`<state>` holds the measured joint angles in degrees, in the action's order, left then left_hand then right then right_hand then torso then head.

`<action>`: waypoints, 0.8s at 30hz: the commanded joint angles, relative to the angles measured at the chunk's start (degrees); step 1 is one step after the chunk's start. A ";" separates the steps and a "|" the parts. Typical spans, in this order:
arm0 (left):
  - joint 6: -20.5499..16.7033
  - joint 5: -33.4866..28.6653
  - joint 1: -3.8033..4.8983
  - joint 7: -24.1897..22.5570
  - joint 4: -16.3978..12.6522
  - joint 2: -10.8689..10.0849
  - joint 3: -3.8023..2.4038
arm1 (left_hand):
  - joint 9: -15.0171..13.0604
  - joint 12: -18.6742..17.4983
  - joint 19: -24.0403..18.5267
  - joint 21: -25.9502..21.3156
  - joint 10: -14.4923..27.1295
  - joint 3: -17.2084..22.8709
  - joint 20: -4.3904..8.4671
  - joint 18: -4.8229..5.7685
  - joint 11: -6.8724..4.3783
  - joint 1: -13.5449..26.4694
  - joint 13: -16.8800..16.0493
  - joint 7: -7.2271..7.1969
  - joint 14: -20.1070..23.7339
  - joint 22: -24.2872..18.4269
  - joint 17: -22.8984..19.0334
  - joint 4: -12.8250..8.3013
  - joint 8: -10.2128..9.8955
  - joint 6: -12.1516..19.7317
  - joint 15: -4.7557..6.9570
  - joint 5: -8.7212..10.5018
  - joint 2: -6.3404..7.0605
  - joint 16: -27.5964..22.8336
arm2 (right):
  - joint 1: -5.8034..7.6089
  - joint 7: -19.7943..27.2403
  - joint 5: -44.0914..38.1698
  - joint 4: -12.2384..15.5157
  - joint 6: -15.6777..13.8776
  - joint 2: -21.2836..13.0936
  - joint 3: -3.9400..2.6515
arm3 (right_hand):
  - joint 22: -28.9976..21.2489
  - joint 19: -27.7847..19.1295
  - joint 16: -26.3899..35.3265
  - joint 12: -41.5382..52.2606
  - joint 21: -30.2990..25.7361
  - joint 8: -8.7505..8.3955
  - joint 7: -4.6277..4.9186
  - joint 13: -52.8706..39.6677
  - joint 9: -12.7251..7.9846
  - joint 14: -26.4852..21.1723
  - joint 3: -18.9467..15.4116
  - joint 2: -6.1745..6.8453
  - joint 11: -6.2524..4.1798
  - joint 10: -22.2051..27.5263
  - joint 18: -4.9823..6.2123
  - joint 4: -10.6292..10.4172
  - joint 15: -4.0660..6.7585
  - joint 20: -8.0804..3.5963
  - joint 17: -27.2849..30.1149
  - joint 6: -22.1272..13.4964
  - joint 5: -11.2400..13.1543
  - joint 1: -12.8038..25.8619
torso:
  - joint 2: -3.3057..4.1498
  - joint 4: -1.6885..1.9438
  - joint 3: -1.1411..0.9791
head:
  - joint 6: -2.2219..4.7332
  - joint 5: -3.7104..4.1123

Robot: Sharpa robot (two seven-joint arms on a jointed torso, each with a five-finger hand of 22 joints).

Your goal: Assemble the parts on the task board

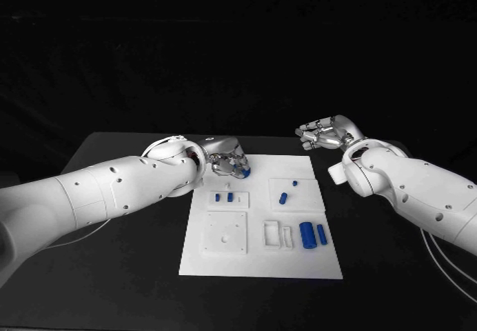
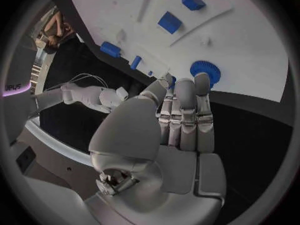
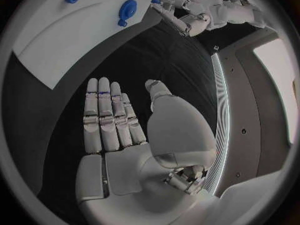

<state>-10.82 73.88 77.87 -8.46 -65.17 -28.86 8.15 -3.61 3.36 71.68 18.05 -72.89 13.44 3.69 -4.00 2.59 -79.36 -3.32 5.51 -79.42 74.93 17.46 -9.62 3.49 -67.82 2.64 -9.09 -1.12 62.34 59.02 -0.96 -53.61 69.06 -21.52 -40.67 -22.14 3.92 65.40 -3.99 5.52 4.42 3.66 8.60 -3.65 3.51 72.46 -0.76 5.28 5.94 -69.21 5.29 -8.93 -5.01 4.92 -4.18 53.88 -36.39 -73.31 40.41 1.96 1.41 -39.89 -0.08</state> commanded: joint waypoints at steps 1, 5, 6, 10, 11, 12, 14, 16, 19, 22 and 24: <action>0.88 -4.79 0.17 1.35 -0.96 -0.87 -0.40 | -0.08 -0.03 0.34 -0.06 0.16 0.35 0.13 -1.04 0.00 0.36 -0.05 -0.04 -0.45 1.01 0.15 0.04 0.10 0.16 0.15 -0.18 -0.09 -0.24 | -0.02 0.54 -0.11 0.11 0.73 -0.18 -0.03 | -0.07 -0.46 0.25 -0.31 -0.19 -0.21 0.09 0.09 -0.04 -0.30 -0.01 -0.06 -0.04 0.55 -0.39 0.46 -0.06 -0.03 0.09 -0.09 -0.24 0.32 | -0.02 0.07 -0.09 | -0.05 0.04; 2.75 -5.19 0.37 2.41 -1.50 -2.01 -0.71 | -0.08 -0.02 0.35 -0.06 0.15 0.38 0.14 -1.03 -0.01 0.31 -0.05 -0.04 -0.44 1.03 0.18 0.04 0.11 0.12 0.16 -0.15 -0.13 -0.22 | -0.02 0.52 -0.11 0.15 0.72 -0.34 -0.03 | -0.07 -0.46 0.25 -0.31 -0.19 -0.21 0.09 0.09 -0.04 -0.30 -0.01 -0.06 -0.04 0.55 -0.39 0.46 -0.06 -0.03 0.09 -0.09 -0.24 0.32 | 0.04 -0.01 -0.10 | -0.03 -0.14; 3.27 -5.09 0.40 2.67 -1.55 -2.26 -0.74 | -0.07 -0.03 0.33 -0.08 0.16 0.38 0.14 -1.01 0.00 0.25 -0.05 -0.03 -0.40 1.05 0.20 0.01 0.09 0.14 0.15 -0.13 -0.10 -0.21 | -0.02 0.52 -0.11 0.17 0.72 -0.37 -0.03 | -0.07 -0.46 0.25 -0.31 -0.19 -0.21 0.09 0.09 -0.04 -0.30 -0.01 -0.06 -0.04 0.55 -0.39 0.46 -0.06 -0.03 0.09 -0.09 -0.24 0.32 | 0.06 -0.05 -0.08 | -0.01 -0.17; 4.59 -3.02 0.46 3.15 -1.46 -3.00 -0.80 | -0.07 -0.02 0.27 -0.06 0.14 0.36 0.15 -1.01 0.02 0.08 -0.05 0.01 -0.34 1.12 0.21 -0.11 0.09 0.17 0.14 -0.24 0.06 -0.23 | -0.02 0.51 -0.10 0.23 0.71 -0.49 -0.03 | -0.07 -0.46 0.25 -0.31 -0.19 -0.21 0.09 0.09 -0.04 -0.30 -0.01 -0.06 -0.04 0.55 -0.39 0.46 -0.06 -0.03 0.09 -0.09 -0.24 0.32 | 0.07 -0.01 -0.05 | 0.01 -0.44; 4.67 -2.80 0.46 3.16 -1.43 -3.05 -0.80 | -0.07 -0.03 0.25 -0.06 0.14 0.32 0.14 -1.00 0.01 0.11 -0.05 -0.01 -0.33 1.12 0.20 -0.11 0.09 0.17 0.14 -0.25 0.14 -0.24 | -0.02 0.50 -0.10 0.24 0.71 -0.50 -0.03 | -0.07 -0.46 0.25 -0.31 -0.19 -0.21 0.09 0.09 -0.04 -0.30 -0.01 -0.06 -0.04 0.55 -0.39 0.46 -0.06 -0.03 0.09 -0.09 -0.24 0.32 | 0.07 -0.01 -0.05 | 0.02 -0.45; 4.95 -2.09 0.47 3.20 -1.35 -3.27 -0.79 | -0.07 -0.02 0.21 -0.05 0.10 0.37 0.15 -1.02 0.01 0.00 -0.05 0.00 -0.29 1.13 0.18 -0.17 0.10 0.11 0.15 -0.37 0.16 -0.28 | -0.02 0.52 -0.10 0.28 0.71 -0.52 -0.03 | -0.07 -0.49 0.25 -0.29 -0.19 -0.21 0.09 0.09 -0.04 -0.32 -0.06 -0.07 -0.03 0.56 -0.39 0.51 -0.06 -0.01 0.09 -0.07 -0.26 0.31 | 0.07 -0.02 -0.07 | 0.01 -0.62; 5.07 -1.60 0.47 3.19 -1.30 -3.40 -0.78 | -0.07 -0.02 0.21 -0.05 0.10 0.37 0.15 -1.02 0.01 -0.01 -0.05 0.00 -0.29 1.13 0.18 -0.17 0.10 0.11 0.15 -0.37 0.16 -0.29 | -0.02 0.54 -0.09 0.31 0.70 -0.52 -0.03 | -0.07 -0.51 0.25 -0.28 -0.19 -0.21 0.09 0.09 -0.04 -0.33 -0.08 -0.08 -0.03 0.56 -0.38 0.54 -0.07 0.00 0.09 -0.06 -0.27 0.30 | 0.08 -0.07 -0.08 | 0.06 -0.66; 5.26 -0.92 0.46 3.18 -1.17 -3.56 -0.75 | -0.07 -0.02 0.20 -0.02 0.08 0.42 0.17 -1.03 0.00 -0.10 -0.05 0.01 -0.33 1.15 0.19 -0.21 0.10 0.08 0.15 -0.48 0.14 -0.27 | -0.02 0.57 -0.09 0.34 0.67 -0.51 -0.03 | -0.07 -0.51 0.25 -0.28 -0.19 -0.21 0.09 0.09 -0.04 -0.33 -0.08 -0.08 -0.03 0.56 -0.38 0.54 -0.07 0.00 0.09 -0.06 -0.27 0.30 | 0.08 -0.10 -0.07 | 0.03 -0.69; 5.70 -0.34 0.43 3.17 -0.89 -3.64 -0.62 | -0.07 -0.02 0.19 0.07 0.00 0.45 0.18 -1.05 -0.01 -0.19 -0.06 0.01 -0.36 1.17 0.20 -0.31 0.10 0.03 0.17 -0.51 0.21 -0.24 | -0.02 0.61 -0.09 0.36 0.64 -0.51 -0.03 | -0.07 -0.54 0.26 -0.31 -0.20 -0.20 0.09 0.09 -0.03 -0.39 -0.07 -0.12 -0.02 0.62 -0.38 0.55 -0.09 0.01 0.10 -0.07 -0.27 0.29 | 0.08 -0.14 -0.02 | 0.04 -0.67; 6.01 0.04 0.37 3.13 -0.57 -3.61 -0.38 | -0.07 -0.02 0.19 0.09 -0.03 0.46 0.18 -1.06 -0.02 -0.22 -0.06 0.01 -0.38 1.18 0.21 -0.35 0.10 0.01 0.17 -0.50 0.23 -0.23 | -0.02 0.65 -0.08 0.38 0.62 -0.50 -0.03 | -0.07 -0.54 0.26 -0.31 -0.20 -0.20 0.09 0.09 -0.03 -0.39 -0.07 -0.12 -0.02 0.62 -0.38 0.55 -0.09 0.01 0.10 -0.07 -0.27 0.29 | 0.10 -0.16 -0.04 | 0.03 -0.77; 6.19 0.28 0.31 3.11 -0.39 -3.54 -0.24 | -0.07 -0.03 0.17 0.17 -0.03 0.47 0.19 -1.07 -0.02 -0.25 -0.05 0.00 -0.38 1.19 0.23 -0.40 0.10 -0.03 0.17 -0.48 0.24 -0.18 | -0.02 0.67 -0.08 0.38 0.59 -0.50 -0.03 | -0.07 -0.54 0.26 -0.31 -0.20 -0.20 0.09 0.09 -0.03 -0.39 -0.07 -0.12 -0.02 0.62 -0.38 0.55 -0.09 0.01 0.10 -0.07 -0.27 0.29 | 0.09 -0.15 -0.05 | -0.05 -0.71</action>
<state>-6.20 72.77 78.18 -5.47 -65.59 -32.53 7.93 -3.63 3.36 71.67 18.05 -72.89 13.75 3.69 -4.00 2.59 -79.37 -3.28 5.41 -79.63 74.92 17.61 -9.93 3.48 -67.73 2.85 -9.37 -1.11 62.33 59.01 -0.95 -53.60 69.31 -21.51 -41.18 -22.14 3.92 65.40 -3.99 5.52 4.42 3.66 8.60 -3.65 3.51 72.46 -0.94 5.28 5.94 -68.79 5.29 -8.75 -5.01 4.92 -4.13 53.88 -36.39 -73.32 40.49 1.82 1.37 -39.83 -0.81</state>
